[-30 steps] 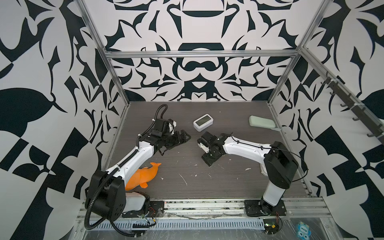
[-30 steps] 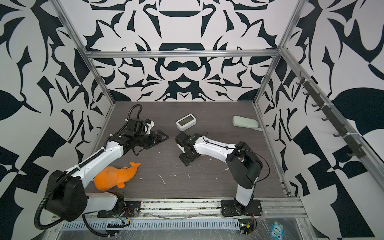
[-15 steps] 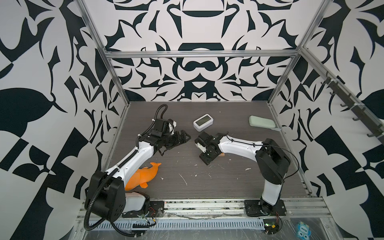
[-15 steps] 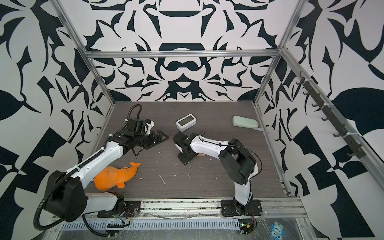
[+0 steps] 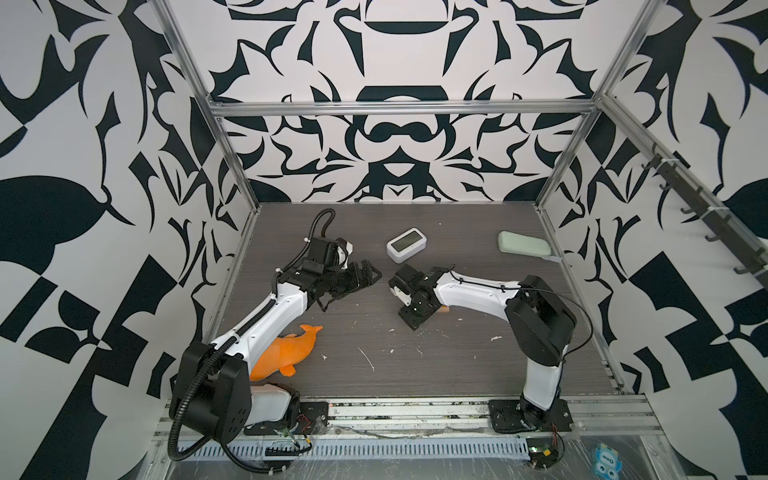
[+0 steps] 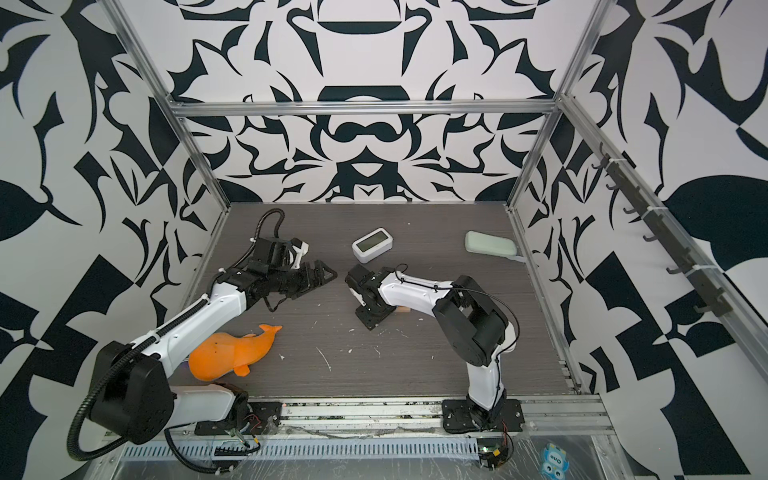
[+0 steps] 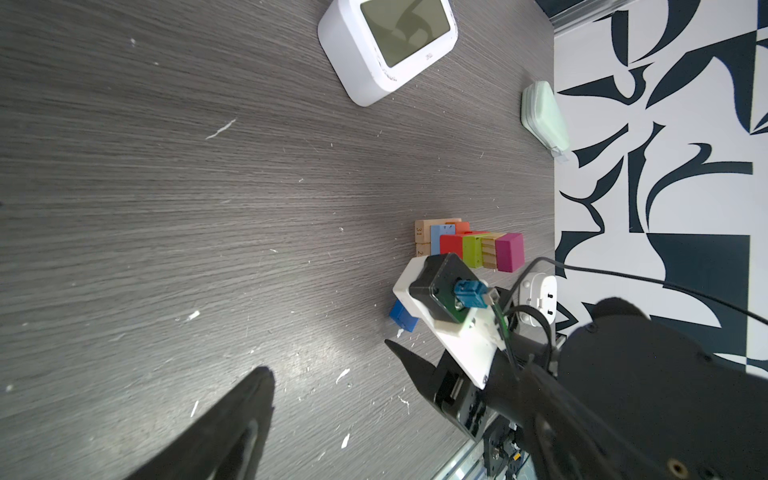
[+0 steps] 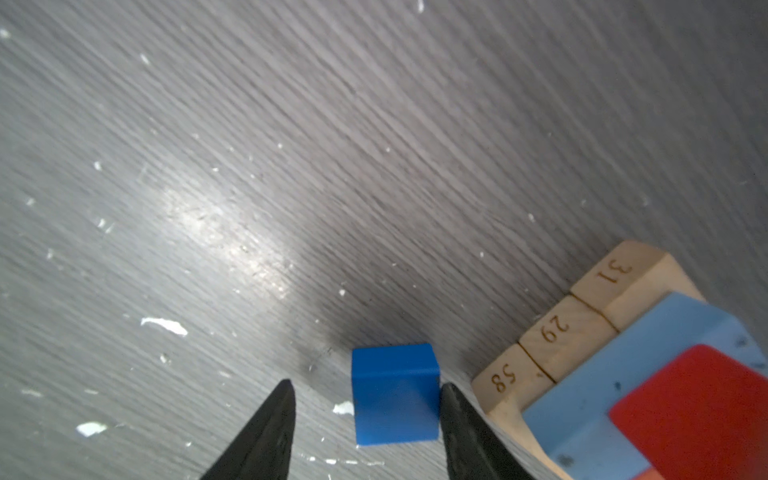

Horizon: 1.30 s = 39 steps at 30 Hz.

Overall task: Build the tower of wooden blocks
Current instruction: 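Close the right gripper on the blue cube, then lift the blue cube with the right gripper over the stack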

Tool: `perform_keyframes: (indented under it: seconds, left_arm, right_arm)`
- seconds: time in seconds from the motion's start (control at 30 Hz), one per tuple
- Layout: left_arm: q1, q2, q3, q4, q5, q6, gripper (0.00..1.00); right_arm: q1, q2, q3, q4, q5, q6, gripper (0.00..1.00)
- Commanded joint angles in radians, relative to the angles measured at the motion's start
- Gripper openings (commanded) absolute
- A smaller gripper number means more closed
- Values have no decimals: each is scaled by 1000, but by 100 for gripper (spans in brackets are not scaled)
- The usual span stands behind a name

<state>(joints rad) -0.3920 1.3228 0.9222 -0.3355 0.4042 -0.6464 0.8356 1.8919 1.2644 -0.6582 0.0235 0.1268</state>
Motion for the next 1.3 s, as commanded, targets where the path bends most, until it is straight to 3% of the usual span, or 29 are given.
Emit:
perform_keyframes:
  seconds: [0.0,0.37,0.67,1.27]
  left_arm:
    - [5,-28,-2,-18,4,11,95]
    - [4,-25,-3,-11,5,10,95]
    - [5,-31,-10,-9,5,9,95]
    - [4,4,-5,18,37,-2,95]
  right_arm:
    - [-7,-4,23,0,5,9,56]
    - [-6,5,28,-25,15,33,39]
    - [-6,-14,54,-72,15,77,31]
    - [-25,-158,236,-281,29,215,30]
